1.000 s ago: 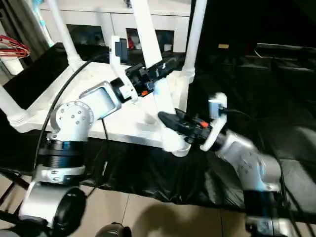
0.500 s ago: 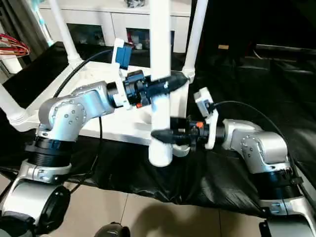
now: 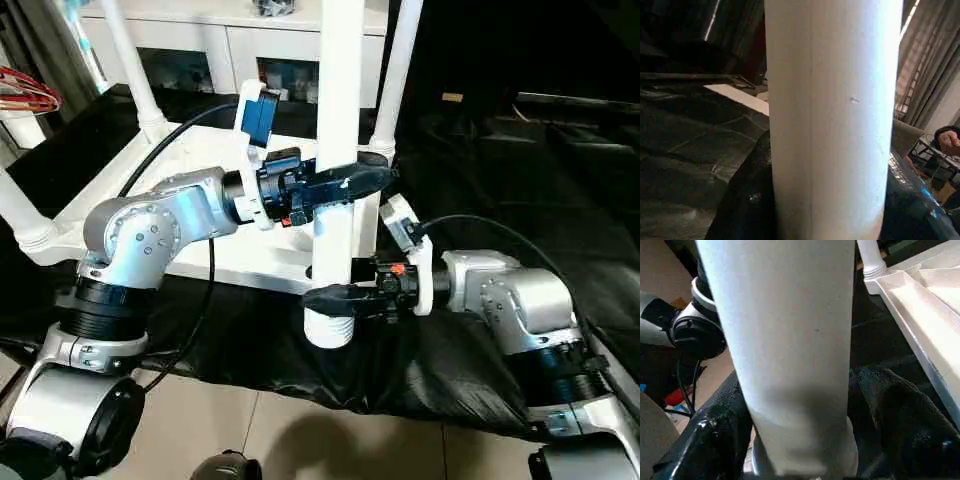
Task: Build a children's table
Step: Pick table leg
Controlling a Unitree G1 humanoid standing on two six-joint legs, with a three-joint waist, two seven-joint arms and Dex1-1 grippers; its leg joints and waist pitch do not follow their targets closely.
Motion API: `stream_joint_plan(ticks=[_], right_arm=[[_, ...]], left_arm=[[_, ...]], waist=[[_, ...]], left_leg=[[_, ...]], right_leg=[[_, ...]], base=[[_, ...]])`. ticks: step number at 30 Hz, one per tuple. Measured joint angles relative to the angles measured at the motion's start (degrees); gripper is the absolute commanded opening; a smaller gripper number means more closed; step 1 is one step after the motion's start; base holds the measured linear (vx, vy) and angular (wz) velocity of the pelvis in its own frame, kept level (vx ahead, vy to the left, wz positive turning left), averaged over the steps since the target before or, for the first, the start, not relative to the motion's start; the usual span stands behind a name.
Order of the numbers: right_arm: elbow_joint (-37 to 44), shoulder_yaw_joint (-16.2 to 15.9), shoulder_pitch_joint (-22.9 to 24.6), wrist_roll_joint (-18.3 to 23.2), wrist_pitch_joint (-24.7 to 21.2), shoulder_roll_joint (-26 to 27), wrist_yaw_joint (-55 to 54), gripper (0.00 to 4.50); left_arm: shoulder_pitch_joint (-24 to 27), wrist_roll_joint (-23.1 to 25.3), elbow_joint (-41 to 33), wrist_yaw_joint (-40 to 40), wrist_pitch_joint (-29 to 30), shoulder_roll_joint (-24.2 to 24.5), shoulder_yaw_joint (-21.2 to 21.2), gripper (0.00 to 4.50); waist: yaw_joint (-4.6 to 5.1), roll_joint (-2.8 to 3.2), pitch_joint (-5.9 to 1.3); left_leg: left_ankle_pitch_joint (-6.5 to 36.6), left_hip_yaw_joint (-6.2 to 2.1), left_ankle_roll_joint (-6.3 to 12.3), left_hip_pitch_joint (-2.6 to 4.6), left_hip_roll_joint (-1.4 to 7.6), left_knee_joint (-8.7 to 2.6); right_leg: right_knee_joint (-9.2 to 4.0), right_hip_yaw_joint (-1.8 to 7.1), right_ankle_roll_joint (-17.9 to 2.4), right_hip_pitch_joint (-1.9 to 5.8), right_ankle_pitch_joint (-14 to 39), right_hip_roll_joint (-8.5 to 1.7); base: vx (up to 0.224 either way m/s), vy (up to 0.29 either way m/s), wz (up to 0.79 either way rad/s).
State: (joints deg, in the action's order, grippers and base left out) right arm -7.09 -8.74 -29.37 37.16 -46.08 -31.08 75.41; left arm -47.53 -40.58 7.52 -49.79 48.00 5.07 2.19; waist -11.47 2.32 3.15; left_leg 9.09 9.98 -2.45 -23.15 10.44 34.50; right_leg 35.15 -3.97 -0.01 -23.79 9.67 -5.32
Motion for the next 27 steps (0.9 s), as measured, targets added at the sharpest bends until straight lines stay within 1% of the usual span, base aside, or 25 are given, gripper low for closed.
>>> stream_joint_plan(ticks=[7, 15, 16, 20, 22, 24, 27], right_arm=[[-0.1, -0.1, -1.0, 0.2, 0.0, 1.2, 0.0, 3.45], [-0.5, -0.2, -1.2, -0.1, 0.0, 1.2, 0.4, 3.45], [-0.7, -0.3, -1.2, -0.1, 0.0, 1.2, 0.5, 3.17], [-0.9, -0.6, -1.3, -0.1, 0.0, 1.2, 1.2, 3.04], [-0.9, -0.7, -1.3, -0.1, 0.0, 1.2, 1.4, 2.75], [-0.8, -0.7, -1.3, -0.1, 0.0, 1.2, 1.5, 2.67], [-0.8, -0.7, -1.2, -0.1, 0.0, 1.2, 1.5, 2.32]], left_arm=[[0.0, 0.0, 0.0, -0.1, 0.0, -0.1, 0.3, 1.84], [0.0, -0.1, 0.0, -0.2, 0.0, -0.1, 0.3, 1.84], [0.0, -0.1, 0.0, -0.2, 0.0, -0.1, 0.3, 1.84], [0.0, -0.1, 0.0, -0.4, 0.0, 0.2, 0.4, 1.84], [0.0, -0.1, 0.0, -0.6, 0.0, 0.2, 0.5, 1.84], [0.0, 0.0, 0.0, -0.6, 0.0, 0.3, 0.5, 1.84], [0.0, 0.1, 0.0, -0.6, 0.0, 0.4, 0.5, 1.84]], waist=[[0.00, 0.00, 0.00], [-0.09, -0.01, 0.00], [-0.09, -0.01, 0.00], [-0.11, 0.00, -0.01], [-0.10, -0.01, -0.01], [-0.12, 0.00, -0.01], [-0.13, 0.00, -0.01]], left_leg=[[0.0, 0.00, 0.00, 0.01, 0.00, 0.05], [0.0, 0.00, 0.00, 0.01, 0.01, 0.06], [0.0, 0.00, 0.00, 0.02, 0.01, 0.06], [0.0, 0.00, 0.00, 0.02, 0.01, 0.06], [0.0, 0.00, 0.00, 0.02, 0.01, 0.08], [0.0, 0.00, 0.00, 0.02, 0.01, 0.08], [0.0, 0.00, 0.00, 0.02, 0.01, 0.10]], right_leg=[[0.05, 0.01, 0.0, 0.00, 0.0, 0.00], [0.06, 0.01, 0.0, 0.01, 0.0, 0.00], [0.06, 0.01, 0.0, 0.01, 0.0, 0.00], [0.08, 0.01, 0.0, 0.01, 0.0, 0.00], [0.09, 0.01, 0.0, 0.01, 0.0, 0.00], [0.09, 0.01, 0.0, 0.01, 0.0, 0.00], [0.11, 0.01, 0.0, 0.01, 0.0, 0.00]], base=[[0.000, 0.000, 0.00], [0.000, 0.000, 0.00], [0.000, 0.000, 0.00], [0.000, 0.000, 0.00], [0.000, 0.000, 0.00], [0.000, 0.000, 0.00], [0.000, 0.000, 0.00]])
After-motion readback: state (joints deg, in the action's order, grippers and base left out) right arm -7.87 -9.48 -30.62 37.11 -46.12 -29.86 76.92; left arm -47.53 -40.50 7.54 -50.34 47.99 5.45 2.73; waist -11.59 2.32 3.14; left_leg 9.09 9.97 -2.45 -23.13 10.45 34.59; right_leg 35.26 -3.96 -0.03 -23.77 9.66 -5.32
